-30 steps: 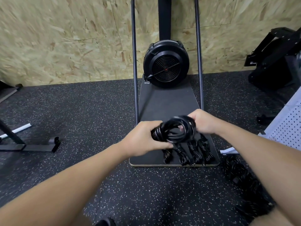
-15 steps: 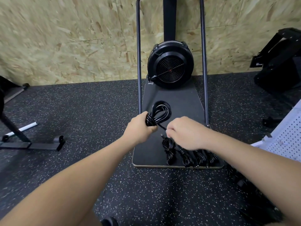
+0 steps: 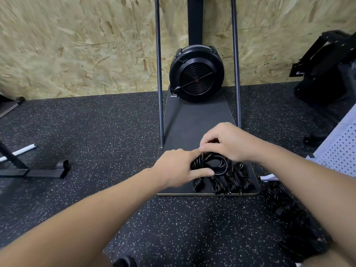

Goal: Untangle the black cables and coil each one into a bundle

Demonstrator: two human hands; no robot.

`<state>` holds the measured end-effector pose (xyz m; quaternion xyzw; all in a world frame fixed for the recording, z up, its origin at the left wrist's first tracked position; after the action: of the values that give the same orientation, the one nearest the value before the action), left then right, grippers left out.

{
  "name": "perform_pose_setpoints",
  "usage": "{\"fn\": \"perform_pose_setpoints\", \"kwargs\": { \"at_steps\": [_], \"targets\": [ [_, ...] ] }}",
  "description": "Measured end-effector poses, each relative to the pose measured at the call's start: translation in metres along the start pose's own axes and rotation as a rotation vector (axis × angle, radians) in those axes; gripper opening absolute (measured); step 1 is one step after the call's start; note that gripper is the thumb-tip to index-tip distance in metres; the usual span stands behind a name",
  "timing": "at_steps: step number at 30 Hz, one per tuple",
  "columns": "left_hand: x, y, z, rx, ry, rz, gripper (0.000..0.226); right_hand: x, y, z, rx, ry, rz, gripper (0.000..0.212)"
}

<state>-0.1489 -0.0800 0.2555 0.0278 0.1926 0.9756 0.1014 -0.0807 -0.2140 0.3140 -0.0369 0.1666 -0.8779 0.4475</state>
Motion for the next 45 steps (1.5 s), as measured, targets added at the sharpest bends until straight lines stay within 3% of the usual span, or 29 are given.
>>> {"fn": "perform_pose_setpoints", "kwargs": {
  "at_steps": [4,7,9,16,21,24,26,28,30,34,40,45],
  "targets": [
    [0.008,0.01,0.002,0.138,-0.042,-0.159,0.053,0.001,0.024,0.001,-0.233,-0.044,-0.102,0.016],
    [0.011,0.012,0.001,0.518,-0.084,-0.16,0.04,0.007,0.035,-0.003,-0.469,-0.082,-0.169,0.009],
    [0.012,0.017,0.006,0.76,-0.082,-0.174,0.036,0.011,0.041,-0.009,-0.723,-0.104,-0.223,0.015],
    [0.012,0.016,0.011,1.095,0.049,-0.102,0.017,0.012,0.045,-0.022,-1.213,-0.088,-0.318,0.031],
    [0.008,0.013,0.015,1.025,0.166,-0.043,0.031,0.002,0.035,-0.026,-1.475,0.081,-0.405,0.035],
    [0.009,0.012,0.027,0.713,0.309,-0.004,0.053,-0.003,0.038,-0.03,-1.595,0.248,-0.522,0.046],
    [0.008,0.019,0.037,0.487,0.385,-0.006,0.058,-0.005,0.039,-0.028,-1.643,0.358,-0.589,0.046],
    [0.008,0.03,0.044,0.408,0.456,-0.068,0.06,-0.005,0.038,-0.023,-1.669,0.439,-0.658,0.035],
    [0.005,0.036,0.047,0.373,0.47,-0.093,0.079,-0.001,0.034,-0.018,-1.632,0.492,-0.734,0.018],
    [-0.004,0.025,0.052,0.319,0.392,0.04,0.112,-0.002,0.018,-0.022,-1.606,0.521,-0.764,0.021],
    [-0.009,0.0,0.058,0.394,0.328,0.186,0.059,-0.008,0.004,-0.036,-1.5,0.392,-0.713,0.029],
    [-0.009,-0.015,0.064,0.571,0.303,0.112,0.027,-0.009,0.005,-0.035,-1.528,0.282,-0.597,0.033]
  ]
}}
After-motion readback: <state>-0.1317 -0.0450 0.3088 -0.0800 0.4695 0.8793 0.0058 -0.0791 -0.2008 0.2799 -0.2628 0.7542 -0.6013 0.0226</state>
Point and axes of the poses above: each hand's wrist, its own x-axis away from the middle knuckle, its own z-axis out of the back of the hand, y = z × x, the point moved 7 cm from there along -x, towards the middle knuckle, and after that the axes turned 15 degrees about x, right-handed, at the moved point
